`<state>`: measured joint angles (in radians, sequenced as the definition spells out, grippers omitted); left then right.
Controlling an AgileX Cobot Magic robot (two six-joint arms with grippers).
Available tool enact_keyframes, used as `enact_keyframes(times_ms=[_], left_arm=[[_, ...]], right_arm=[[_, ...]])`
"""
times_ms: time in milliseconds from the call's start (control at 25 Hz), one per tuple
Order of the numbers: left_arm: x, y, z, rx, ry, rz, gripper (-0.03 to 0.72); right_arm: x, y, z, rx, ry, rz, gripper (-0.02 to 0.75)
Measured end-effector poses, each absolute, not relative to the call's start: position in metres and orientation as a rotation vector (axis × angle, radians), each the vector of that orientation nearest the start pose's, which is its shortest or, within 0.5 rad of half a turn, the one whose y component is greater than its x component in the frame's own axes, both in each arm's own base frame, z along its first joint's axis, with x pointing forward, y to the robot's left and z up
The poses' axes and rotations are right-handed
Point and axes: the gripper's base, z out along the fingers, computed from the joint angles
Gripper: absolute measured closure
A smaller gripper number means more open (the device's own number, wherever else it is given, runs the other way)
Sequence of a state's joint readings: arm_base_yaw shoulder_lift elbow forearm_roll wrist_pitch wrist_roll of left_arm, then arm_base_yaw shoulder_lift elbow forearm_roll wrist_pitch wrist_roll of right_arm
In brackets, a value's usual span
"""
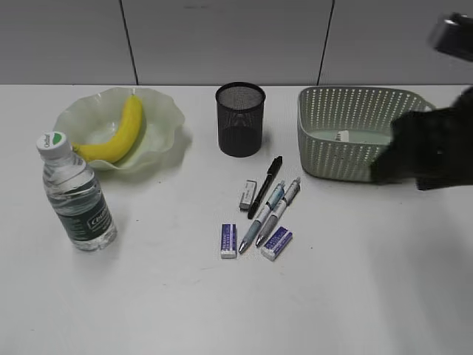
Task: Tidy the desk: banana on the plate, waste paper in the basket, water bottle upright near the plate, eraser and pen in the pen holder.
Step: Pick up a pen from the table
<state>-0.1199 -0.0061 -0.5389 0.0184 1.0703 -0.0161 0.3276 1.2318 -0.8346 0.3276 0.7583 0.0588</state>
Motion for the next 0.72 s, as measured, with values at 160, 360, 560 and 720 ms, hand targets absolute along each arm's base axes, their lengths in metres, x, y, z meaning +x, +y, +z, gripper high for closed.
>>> enact_keyframes(times_ms=[160, 360, 560, 720], left_arm=[[-0.01, 0.003, 0.288, 0.103, 2.0, -0.067, 0.315], [-0.01, 0.003, 0.288, 0.103, 1.999, -0.068, 0.315], [-0.01, 0.003, 0.288, 0.103, 1.999, -0.068, 0.315], [-0.01, 0.003, 0.288, 0.103, 1.999, -0.068, 0.315]], right_arm=[[0.26, 0.137, 0.256, 0.008, 2.769, 0.551, 0.24], [0.301, 0.18, 0.214, 0.196, 2.941, 0.508, 0.24], [0.333, 0.2, 0.173, 0.355, 3.014, 0.375, 0.24], [0.352, 0.206, 0.147, 0.421, 3.028, 0.286, 0.244]])
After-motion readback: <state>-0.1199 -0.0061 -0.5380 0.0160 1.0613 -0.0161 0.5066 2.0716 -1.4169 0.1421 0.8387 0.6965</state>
